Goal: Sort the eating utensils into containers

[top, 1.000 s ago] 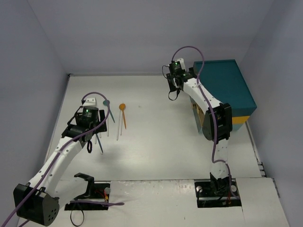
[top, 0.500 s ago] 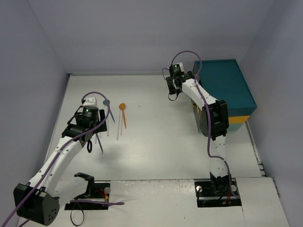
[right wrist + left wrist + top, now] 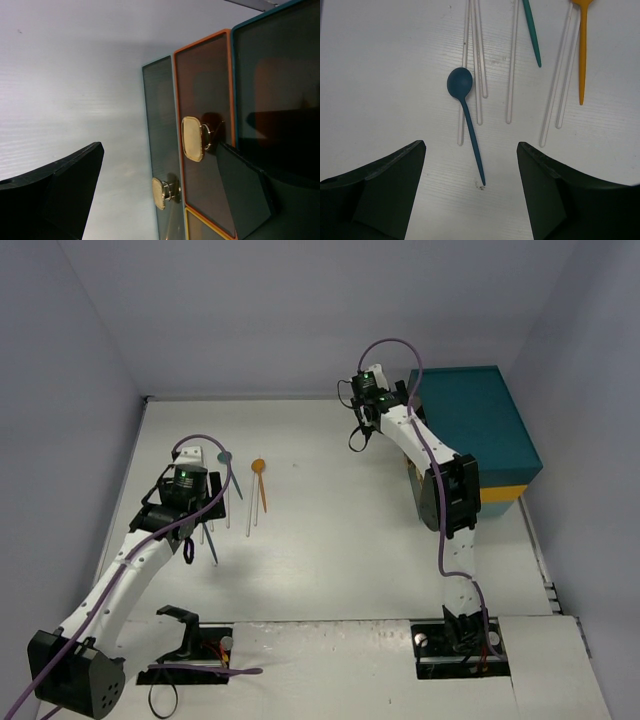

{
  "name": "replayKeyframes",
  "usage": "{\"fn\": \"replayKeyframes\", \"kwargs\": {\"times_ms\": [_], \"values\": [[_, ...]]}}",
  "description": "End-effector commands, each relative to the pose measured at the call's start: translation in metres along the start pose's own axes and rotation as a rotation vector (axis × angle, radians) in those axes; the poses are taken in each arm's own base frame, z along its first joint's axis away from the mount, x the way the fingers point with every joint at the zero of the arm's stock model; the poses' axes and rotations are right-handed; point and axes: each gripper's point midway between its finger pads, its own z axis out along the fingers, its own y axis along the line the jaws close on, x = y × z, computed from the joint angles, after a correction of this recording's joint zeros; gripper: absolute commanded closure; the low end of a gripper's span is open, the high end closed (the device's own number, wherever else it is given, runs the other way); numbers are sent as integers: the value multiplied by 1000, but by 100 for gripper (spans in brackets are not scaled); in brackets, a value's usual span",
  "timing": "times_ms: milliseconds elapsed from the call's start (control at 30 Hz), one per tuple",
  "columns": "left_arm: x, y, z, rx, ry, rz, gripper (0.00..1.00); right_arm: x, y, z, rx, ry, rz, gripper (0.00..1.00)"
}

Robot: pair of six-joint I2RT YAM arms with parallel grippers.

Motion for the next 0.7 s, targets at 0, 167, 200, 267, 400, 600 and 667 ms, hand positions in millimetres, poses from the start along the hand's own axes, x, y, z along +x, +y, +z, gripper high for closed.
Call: {"fn": "replayKeyframes", "kwargs": {"times_ms": [0,167,200,267,400,600,667], "values": [[-25,-2,-6,15,-80,-27,29,-20,-31,-4,87,-44,46,7],[-25,-2,-6,16,-82,-27,29,-13,-23,7,40,-23,46,7],[-25,-2,-6,17,-81,-26,29,-13,-18,8,12,-24,45,7],[-25,-2,-6,17,-80,-26,29,-13,-11,8,-28,-25,47,7],[-25,-2,-6,18,-78,-25,29,-11,4,7,-106,-22,52,7],[-25,-2,-7,20,-81,-26,29,-5,19,6,-176,-8,55,7],[-26,-2,-7,21,-83,-27,29,-7,22,1,-188,-16,58,7]]}}
